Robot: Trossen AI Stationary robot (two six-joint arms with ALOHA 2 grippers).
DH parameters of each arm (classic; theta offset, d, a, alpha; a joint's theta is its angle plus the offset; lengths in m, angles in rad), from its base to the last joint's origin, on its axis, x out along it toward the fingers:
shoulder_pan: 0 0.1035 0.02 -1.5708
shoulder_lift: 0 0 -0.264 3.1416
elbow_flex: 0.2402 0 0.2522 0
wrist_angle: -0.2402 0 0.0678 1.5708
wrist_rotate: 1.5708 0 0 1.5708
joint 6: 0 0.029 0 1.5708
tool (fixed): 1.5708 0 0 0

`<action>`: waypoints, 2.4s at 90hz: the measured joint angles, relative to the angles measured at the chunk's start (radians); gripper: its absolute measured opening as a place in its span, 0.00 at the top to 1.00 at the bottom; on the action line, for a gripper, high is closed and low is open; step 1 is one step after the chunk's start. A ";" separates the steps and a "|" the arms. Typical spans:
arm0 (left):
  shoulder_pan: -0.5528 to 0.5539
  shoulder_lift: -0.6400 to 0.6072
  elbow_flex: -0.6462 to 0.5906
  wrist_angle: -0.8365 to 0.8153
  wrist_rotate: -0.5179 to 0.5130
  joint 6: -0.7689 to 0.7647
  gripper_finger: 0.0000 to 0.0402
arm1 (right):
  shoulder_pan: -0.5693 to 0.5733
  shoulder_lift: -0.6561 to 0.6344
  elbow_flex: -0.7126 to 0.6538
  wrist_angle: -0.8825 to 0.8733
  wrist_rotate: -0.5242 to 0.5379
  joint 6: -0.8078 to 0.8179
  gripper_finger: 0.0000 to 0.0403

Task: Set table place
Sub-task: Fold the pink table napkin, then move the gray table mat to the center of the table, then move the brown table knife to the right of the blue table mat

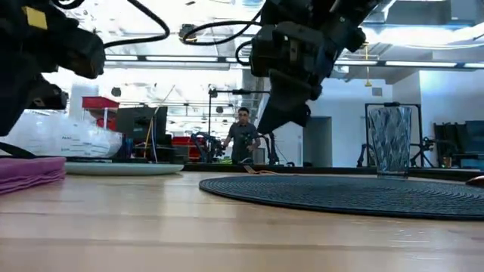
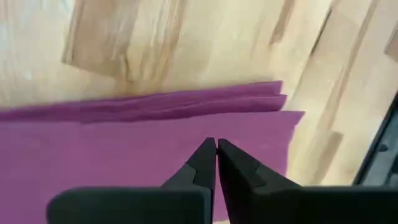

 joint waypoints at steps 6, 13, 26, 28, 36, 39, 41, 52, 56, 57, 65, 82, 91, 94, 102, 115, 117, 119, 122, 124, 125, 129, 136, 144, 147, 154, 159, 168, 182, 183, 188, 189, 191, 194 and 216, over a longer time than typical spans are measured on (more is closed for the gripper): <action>-0.014 0.036 0.001 0.057 0.001 -0.043 1.00 | -0.016 -0.014 0.000 -0.016 0.002 0.000 1.00; -0.039 0.090 0.001 0.093 -0.001 -0.097 1.00 | -0.033 -0.033 0.000 -0.035 0.003 -0.007 1.00; -0.107 0.210 0.000 0.175 0.009 -0.174 1.00 | -0.055 -0.057 0.000 -0.062 0.003 -0.030 1.00; -0.119 0.226 0.000 0.193 0.017 -0.188 1.00 | -0.059 -0.060 0.000 -0.068 0.003 -0.035 1.00; -0.168 0.269 0.002 0.228 0.030 -0.238 1.00 | -0.065 -0.064 0.000 -0.101 0.003 -0.052 1.00; -0.182 0.276 0.003 0.243 0.041 -0.253 1.00 | -0.066 -0.064 0.000 -0.116 0.003 -0.054 1.00; -0.192 0.281 0.003 0.251 0.049 -0.266 1.00 | -0.065 -0.064 0.000 -0.130 0.002 -0.057 1.00; -0.231 0.267 0.009 0.252 0.066 -0.344 1.00 | -0.058 -0.064 0.000 -0.195 0.000 -0.057 1.00; -0.242 0.244 0.016 0.249 0.065 -0.368 1.00 | -0.051 -0.064 -0.001 -0.216 0.004 -0.058 1.00; -0.245 0.237 0.018 0.249 0.065 -0.374 1.00 | -0.049 -0.064 -0.003 -0.217 0.008 -0.058 1.00; -0.257 0.179 0.038 0.243 0.065 -0.425 1.00 | -0.038 -0.064 -0.037 -0.212 0.054 -0.056 1.00; -0.264 0.019 0.064 0.195 0.017 -0.541 1.00 | -0.077 -0.046 -0.170 -0.195 0.076 -0.025 1.00; -0.264 -0.068 0.064 0.196 -0.141 -0.569 1.00 | -0.091 -0.049 -0.231 -0.137 0.053 -0.009 1.00; -0.262 -0.095 0.064 0.195 -0.210 -0.567 1.00 | -0.091 -0.049 -0.248 -0.102 0.029 -0.001 1.00; -0.252 -0.153 0.064 0.195 -0.397 -0.533 1.00 | -0.096 -0.049 -0.275 -0.028 -0.009 0.030 1.00; -0.215 -0.202 0.064 0.198 -0.594 -0.448 1.00 | -0.089 -0.005 -0.266 0.086 -0.047 0.078 1.00; -0.208 -0.205 0.064 0.201 -0.608 -0.434 1.00 | -0.089 0.007 -0.260 0.103 -0.056 0.083 1.00; -0.200 -0.207 0.064 0.202 -0.616 -0.419 1.00 | -0.088 0.020 -0.253 0.110 -0.065 0.092 1.00; -0.187 -0.207 0.064 0.202 -0.618 -0.398 1.00 | -0.086 0.046 -0.238 0.120 -0.087 0.100 1.00; -0.179 -0.207 0.064 0.202 -0.619 -0.385 1.00 | -0.084 0.069 -0.227 0.132 -0.104 0.104 1.00; -0.175 -0.207 0.064 0.203 -0.619 -0.380 1.00 | -0.083 0.079 -0.221 0.138 -0.112 0.107 1.00; -0.157 -0.206 0.064 0.203 -0.619 -0.356 1.00 | -0.077 0.121 -0.188 0.166 -0.138 0.116 1.00; -0.136 -0.206 0.064 0.204 -0.621 -0.323 1.00 | -0.064 0.191 -0.114 0.186 -0.157 0.122 1.00; -0.103 -0.205 0.064 0.204 -0.621 -0.275 1.00 | -0.063 0.251 -0.004 0.189 -0.178 0.103 1.00; -0.090 -0.205 0.064 0.204 -0.621 -0.259 1.00 | -0.067 0.270 0.043 0.176 -0.181 0.089 1.00; -0.062 -0.205 0.064 0.213 -0.622 -0.227 1.00 | -0.085 0.304 0.151 0.140 -0.171 0.069 1.00; -0.042 -0.205 0.064 0.231 -0.623 -0.197 1.00 | -0.104 0.303 0.225 0.106 -0.170 0.048 1.00; -0.003 -0.205 0.064 0.285 -0.624 -0.124 1.00 | -0.123 0.223 0.309 0.015 -0.149 -0.021 1.00; 0.085 -0.192 0.064 0.381 -0.677 -0.010 1.00 | -0.097 -0.004 0.322 -0.170 0.032 -0.088 1.00; 0.093 -0.189 0.064 0.386 -0.681 -0.003 1.00 | -0.093 -0.021 0.319 -0.186 0.050 -0.089 1.00; 0.135 -0.167 0.064 0.420 -0.688 0.040 1.00 | -0.069 -0.095 0.296 -0.283 0.143 -0.078 1.00; 0.143 -0.161 0.064 0.433 -0.688 0.049 1.00 | -0.063 -0.109 0.291 -0.299 0.162 -0.072 1.00; 0.160 -0.149 0.064 0.457 -0.686 0.065 1.00 | -0.049 -0.136 0.277 -0.323 0.197 -0.057 1.00; 0.188 -0.127 0.064 0.493 -0.677 0.093 1.00 | -0.025 -0.174 0.248 -0.355 0.245 -0.024 1.00; 0.356 0.074 0.064 0.814 -0.316 0.277 1.00 | 0.195 -0.366 -0.072 -0.507 0.389 0.418 1.00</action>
